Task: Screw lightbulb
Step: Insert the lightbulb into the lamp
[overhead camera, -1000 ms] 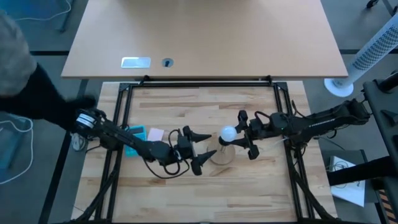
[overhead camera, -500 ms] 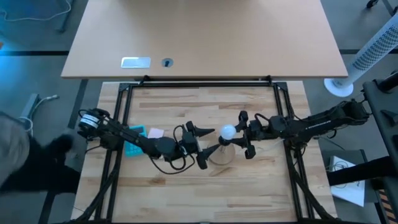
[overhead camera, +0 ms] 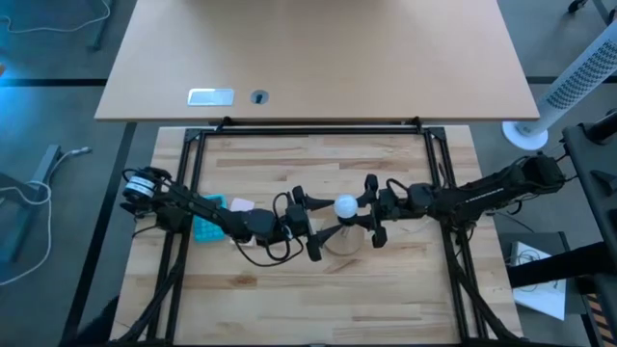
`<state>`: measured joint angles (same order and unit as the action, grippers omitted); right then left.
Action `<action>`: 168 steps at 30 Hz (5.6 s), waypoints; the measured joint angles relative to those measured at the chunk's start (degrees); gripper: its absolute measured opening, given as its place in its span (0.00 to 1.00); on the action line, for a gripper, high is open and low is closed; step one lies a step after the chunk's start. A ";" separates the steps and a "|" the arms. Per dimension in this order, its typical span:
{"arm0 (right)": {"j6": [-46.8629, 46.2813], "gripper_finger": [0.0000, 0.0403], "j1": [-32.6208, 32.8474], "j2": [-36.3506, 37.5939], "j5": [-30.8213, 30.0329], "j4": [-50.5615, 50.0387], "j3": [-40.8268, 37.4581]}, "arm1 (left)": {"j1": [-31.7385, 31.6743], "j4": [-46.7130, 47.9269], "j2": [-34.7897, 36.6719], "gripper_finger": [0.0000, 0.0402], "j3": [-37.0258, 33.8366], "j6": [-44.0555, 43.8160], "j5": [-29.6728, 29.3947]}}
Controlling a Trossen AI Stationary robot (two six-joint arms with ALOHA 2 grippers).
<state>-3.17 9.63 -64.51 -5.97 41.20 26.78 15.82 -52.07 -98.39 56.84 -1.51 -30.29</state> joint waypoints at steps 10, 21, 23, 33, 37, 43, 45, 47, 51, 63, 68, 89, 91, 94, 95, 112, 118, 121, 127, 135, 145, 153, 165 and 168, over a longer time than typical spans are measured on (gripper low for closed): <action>-0.84 0.36 0.00 0.90 -1.15 5.45 -4.14 | -0.30 -1.02 0.02 0.76 0.00 -0.07 1.34; 0.26 0.35 0.00 0.66 -2.13 14.42 -8.34 | -3.31 2.33 0.05 0.76 0.00 -3.66 5.97; 0.33 0.36 0.00 0.63 -1.83 14.32 -8.11 | -3.44 1.63 0.02 0.76 0.00 -3.54 6.10; 2.32 0.35 0.00 -0.33 -1.58 14.33 -6.61 | -3.44 1.10 0.07 0.76 0.20 -3.33 6.41; 1.33 0.36 0.05 -2.94 -1.41 14.72 -6.23 | -3.57 1.09 0.07 0.76 0.20 -3.66 6.36; 1.34 0.34 1.55 -6.53 -1.78 16.27 -5.46 | -3.57 1.15 0.07 0.76 0.20 -3.68 6.42; 1.32 0.34 1.70 -7.30 -1.84 17.63 -5.47 | -3.57 1.48 0.07 0.76 0.20 -3.59 6.92; 1.33 0.36 1.84 -7.86 -1.95 18.63 -5.50 | -3.57 2.14 0.07 0.76 0.20 -3.60 7.24; 1.89 0.36 1.84 -7.98 -2.59 18.44 -5.57 | -3.64 2.12 0.07 0.76 0.25 -3.70 8.43; 3.47 0.37 1.81 -7.98 -3.38 17.87 -5.71 | -6.17 2.03 0.07 0.76 0.63 -5.54 13.31; 3.48 0.35 1.81 -7.98 -3.31 17.81 -5.72 | -6.46 1.07 -0.67 0.76 0.68 -5.27 14.48; 4.62 0.37 1.81 -7.98 -4.04 17.98 -6.53 | -7.24 -8.05 -6.40 0.76 0.68 -1.59 14.54; 4.62 0.36 1.75 -7.98 -4.05 17.89 -6.53 | -7.31 -8.01 -6.40 0.76 0.68 -0.78 14.99; 4.80 0.35 1.73 -7.98 -4.05 17.87 -6.55 | -7.63 -7.82 -6.40 0.76 0.68 -0.33 15.98; 4.82 0.35 1.73 -7.98 -4.06 17.87 -6.55 | -7.76 -7.54 -6.40 0.76 0.68 -0.50 16.34; 4.84 0.36 1.73 -8.00 -4.12 17.77 -6.57 | -8.16 -3.34 -9.25 0.76 6.57 2.50 17.48; 4.82 0.37 1.73 -8.00 -4.15 17.76 -6.57 | -8.28 -4.67 -9.29 0.76 6.53 2.17 17.42; 4.82 0.36 1.73 -8.02 -4.16 17.76 -6.57 | -8.45 -6.23 -9.29 0.75 5.91 1.06 17.42; 4.82 0.37 1.73 -8.02 -4.16 17.76 -6.57 | -8.42 -7.20 -9.29 0.71 5.63 0.82 17.52; 5.15 0.37 1.73 -8.02 -4.21 17.74 -6.57 | -8.45 -7.03 -9.29 0.68 5.47 0.81 17.83; 4.91 0.44 1.73 -8.13 -4.21 17.07 -6.62 | -8.45 -6.97 -9.27 0.68 5.40 0.78 17.88; 3.34 0.51 2.14 -5.13 -4.22 11.51 -6.64 | -8.45 -6.83 -9.27 0.68 5.40 0.76 17.88; -7.08 0.66 3.70 13.23 -2.08 -16.07 -6.03 | -8.49 -6.62 -9.25 0.68 5.40 2.39 17.90; -11.02 0.69 4.60 18.37 -0.16 -31.82 -0.87 | -8.51 -6.53 -9.25 0.68 5.40 2.80 17.90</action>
<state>-14.19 14.23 -46.14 -6.13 9.37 25.91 7.31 -58.60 -107.63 62.24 1.29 -12.38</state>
